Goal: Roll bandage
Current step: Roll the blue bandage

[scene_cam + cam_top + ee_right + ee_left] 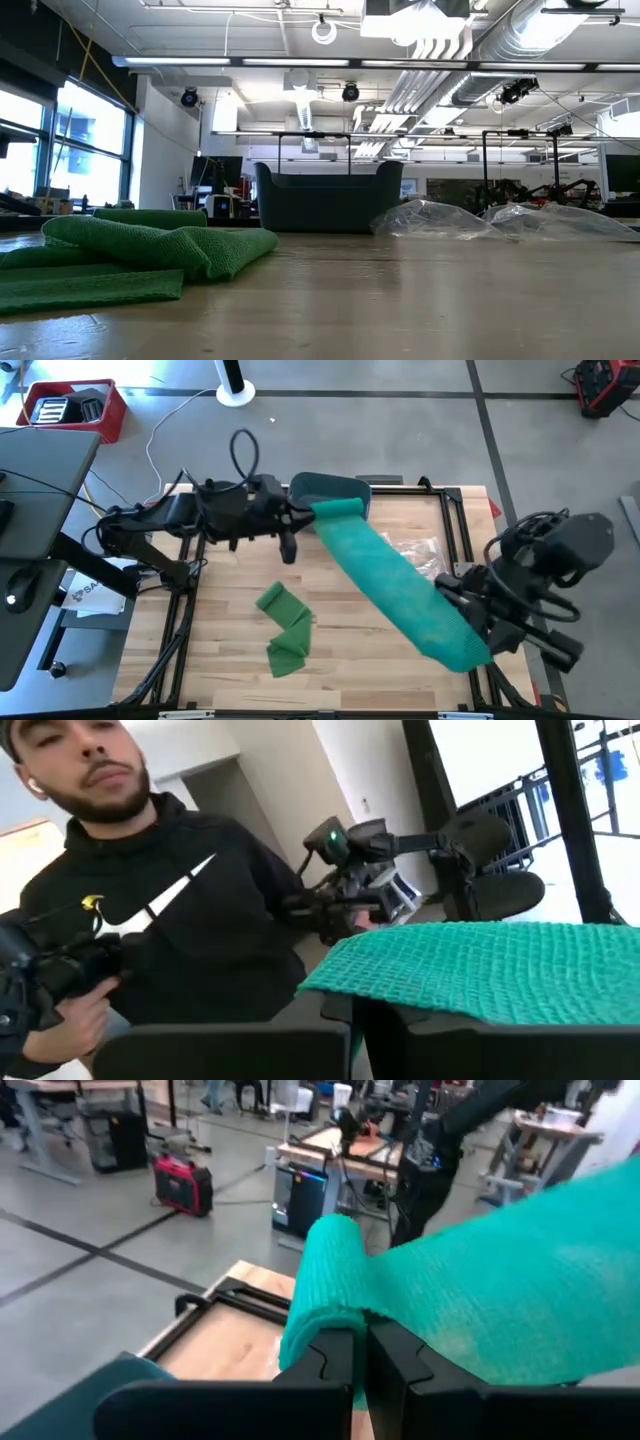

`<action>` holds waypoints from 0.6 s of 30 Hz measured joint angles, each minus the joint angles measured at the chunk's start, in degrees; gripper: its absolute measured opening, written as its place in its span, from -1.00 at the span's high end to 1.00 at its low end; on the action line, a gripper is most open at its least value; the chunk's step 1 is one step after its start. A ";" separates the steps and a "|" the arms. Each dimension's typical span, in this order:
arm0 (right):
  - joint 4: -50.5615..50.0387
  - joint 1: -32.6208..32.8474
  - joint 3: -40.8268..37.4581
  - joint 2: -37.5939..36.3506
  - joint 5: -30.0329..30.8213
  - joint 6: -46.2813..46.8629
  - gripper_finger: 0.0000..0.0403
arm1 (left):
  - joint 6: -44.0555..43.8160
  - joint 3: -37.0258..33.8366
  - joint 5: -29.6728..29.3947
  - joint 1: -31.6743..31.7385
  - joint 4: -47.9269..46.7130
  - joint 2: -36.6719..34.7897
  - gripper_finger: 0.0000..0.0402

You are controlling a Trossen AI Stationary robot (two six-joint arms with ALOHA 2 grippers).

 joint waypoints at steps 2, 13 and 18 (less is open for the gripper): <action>0.73 0.40 0.00 0.02 0.35 -0.04 1.00 | 0.73 0.01 0.02 0.30 0.06 -0.75 1.00; 13.21 -0.21 0.09 -4.05 15.44 -13.51 1.00 | 2.50 0.02 12.42 -1.06 -0.49 -0.08 1.00; 14.48 -3.43 0.15 -6.72 27.14 -16.00 1.00 | -1.60 0.02 20.49 -3.86 -0.95 4.41 1.00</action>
